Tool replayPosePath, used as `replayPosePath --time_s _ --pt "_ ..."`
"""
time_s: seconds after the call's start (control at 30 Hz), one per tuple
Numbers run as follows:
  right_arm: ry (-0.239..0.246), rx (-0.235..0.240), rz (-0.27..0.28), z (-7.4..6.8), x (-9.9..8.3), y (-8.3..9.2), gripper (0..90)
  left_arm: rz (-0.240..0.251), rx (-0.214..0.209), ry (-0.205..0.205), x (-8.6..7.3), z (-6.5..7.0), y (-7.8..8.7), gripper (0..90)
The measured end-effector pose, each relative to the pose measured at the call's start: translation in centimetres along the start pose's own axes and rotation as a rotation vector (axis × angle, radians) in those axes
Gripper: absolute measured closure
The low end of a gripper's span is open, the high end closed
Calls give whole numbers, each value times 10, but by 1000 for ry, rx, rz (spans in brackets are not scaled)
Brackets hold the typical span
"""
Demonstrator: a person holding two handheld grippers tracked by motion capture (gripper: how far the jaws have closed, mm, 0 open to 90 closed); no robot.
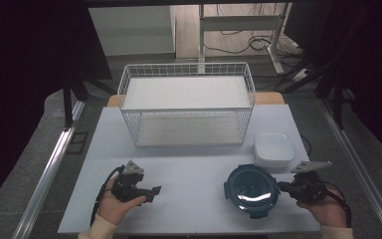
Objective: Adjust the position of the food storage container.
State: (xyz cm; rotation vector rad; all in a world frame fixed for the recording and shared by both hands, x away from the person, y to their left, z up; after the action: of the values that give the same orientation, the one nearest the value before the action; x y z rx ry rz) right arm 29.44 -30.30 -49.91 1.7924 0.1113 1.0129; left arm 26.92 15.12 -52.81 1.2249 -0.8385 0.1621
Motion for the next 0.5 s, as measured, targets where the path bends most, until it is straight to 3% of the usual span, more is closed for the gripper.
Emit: replayPosePath --time_s 0.23,0.5 --pt "45 68 -9 -24 12 -14 897 -1 0 -1 0 0 0 205" --pt "63 82 6 -39 21 -26 897 3 3 2 0 0 1 204"
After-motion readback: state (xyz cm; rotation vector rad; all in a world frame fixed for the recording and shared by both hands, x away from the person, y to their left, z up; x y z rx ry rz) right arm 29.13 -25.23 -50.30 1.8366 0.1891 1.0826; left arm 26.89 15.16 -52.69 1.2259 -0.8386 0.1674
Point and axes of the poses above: each handheld gripper's, and its own axes: y roughly backward along the jaws, x roughly out of its top, z roughly to its right, the point moved 5 cm from there along -y, roughly forward along the jaws, and after that the axes turned 6 degrees about x, right-handed, at the moved point
